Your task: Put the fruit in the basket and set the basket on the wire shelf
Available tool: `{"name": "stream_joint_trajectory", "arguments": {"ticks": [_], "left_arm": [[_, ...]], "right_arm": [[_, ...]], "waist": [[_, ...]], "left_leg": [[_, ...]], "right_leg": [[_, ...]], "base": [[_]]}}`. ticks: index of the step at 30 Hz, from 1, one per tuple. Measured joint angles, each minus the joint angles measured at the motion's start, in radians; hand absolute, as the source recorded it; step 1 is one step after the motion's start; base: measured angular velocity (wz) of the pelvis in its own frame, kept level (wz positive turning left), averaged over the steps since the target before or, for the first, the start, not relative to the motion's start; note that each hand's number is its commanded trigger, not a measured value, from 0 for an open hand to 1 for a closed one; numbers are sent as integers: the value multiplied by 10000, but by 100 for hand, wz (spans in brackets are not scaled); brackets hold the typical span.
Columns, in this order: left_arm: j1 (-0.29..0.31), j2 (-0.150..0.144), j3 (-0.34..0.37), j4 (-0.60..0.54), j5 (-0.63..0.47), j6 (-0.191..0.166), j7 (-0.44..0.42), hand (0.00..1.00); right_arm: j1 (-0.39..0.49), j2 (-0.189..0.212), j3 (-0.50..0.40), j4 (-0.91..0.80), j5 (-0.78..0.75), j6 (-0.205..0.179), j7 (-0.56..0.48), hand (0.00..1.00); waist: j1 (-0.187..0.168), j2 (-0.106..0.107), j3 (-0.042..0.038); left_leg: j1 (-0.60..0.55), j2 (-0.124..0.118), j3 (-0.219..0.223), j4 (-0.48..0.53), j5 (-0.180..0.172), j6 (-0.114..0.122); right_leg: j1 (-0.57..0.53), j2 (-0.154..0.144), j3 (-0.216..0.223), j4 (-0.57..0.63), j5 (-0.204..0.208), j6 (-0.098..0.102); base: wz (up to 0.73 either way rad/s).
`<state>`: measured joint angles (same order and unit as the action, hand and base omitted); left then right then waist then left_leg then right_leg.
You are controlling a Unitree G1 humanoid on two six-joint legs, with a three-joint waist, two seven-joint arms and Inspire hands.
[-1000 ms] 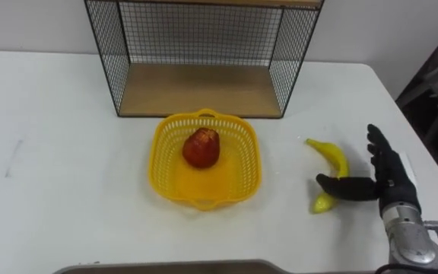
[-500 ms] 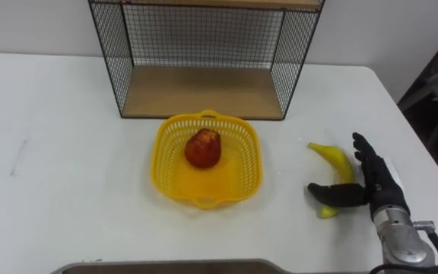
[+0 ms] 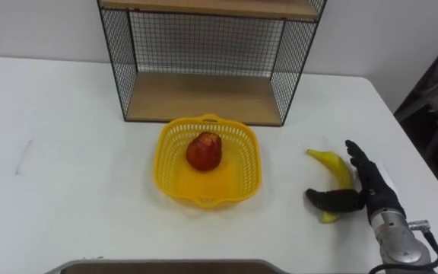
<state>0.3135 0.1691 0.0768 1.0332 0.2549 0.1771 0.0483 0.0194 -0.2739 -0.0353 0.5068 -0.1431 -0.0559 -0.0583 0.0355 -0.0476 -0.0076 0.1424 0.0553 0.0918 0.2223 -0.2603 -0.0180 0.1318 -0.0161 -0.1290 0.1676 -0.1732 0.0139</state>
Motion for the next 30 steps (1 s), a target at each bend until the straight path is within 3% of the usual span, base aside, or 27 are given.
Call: {"name": "stream_joint_trajectory", "arguments": {"ticks": [4,9,25,30], "left_arm": [[9,1,5,0,1,166,8,0],[-9,1,4,-5,2,225,49,0],[-178,1,-16,-7,35,354,362,0],[-209,0,-25,-41,32,356,366,0]], "right_arm": [[-205,-4,-287,515,-292,12,-35,100],[-545,-25,-615,978,-590,43,-163,100],[-813,15,-845,1422,-658,284,-711,100],[-825,36,-799,1098,-595,549,-723,100]], "waist": [[-3,-49,-75],[7,-56,-101],[-31,-51,-104],[-20,-55,-98]], "left_leg": [[37,-5,-66,1,0,0],[73,-6,-125,6,0,0],[155,-4,-129,-120,-4,-7],[164,-1,-135,-174,-4,-8]], "right_leg": [[79,-5,-61,0,0,0],[149,-4,-112,1,0,-1],[263,25,-145,-169,6,1],[267,24,-162,-163,6,1]], "base": [[4],[3],[0],[0]]}}
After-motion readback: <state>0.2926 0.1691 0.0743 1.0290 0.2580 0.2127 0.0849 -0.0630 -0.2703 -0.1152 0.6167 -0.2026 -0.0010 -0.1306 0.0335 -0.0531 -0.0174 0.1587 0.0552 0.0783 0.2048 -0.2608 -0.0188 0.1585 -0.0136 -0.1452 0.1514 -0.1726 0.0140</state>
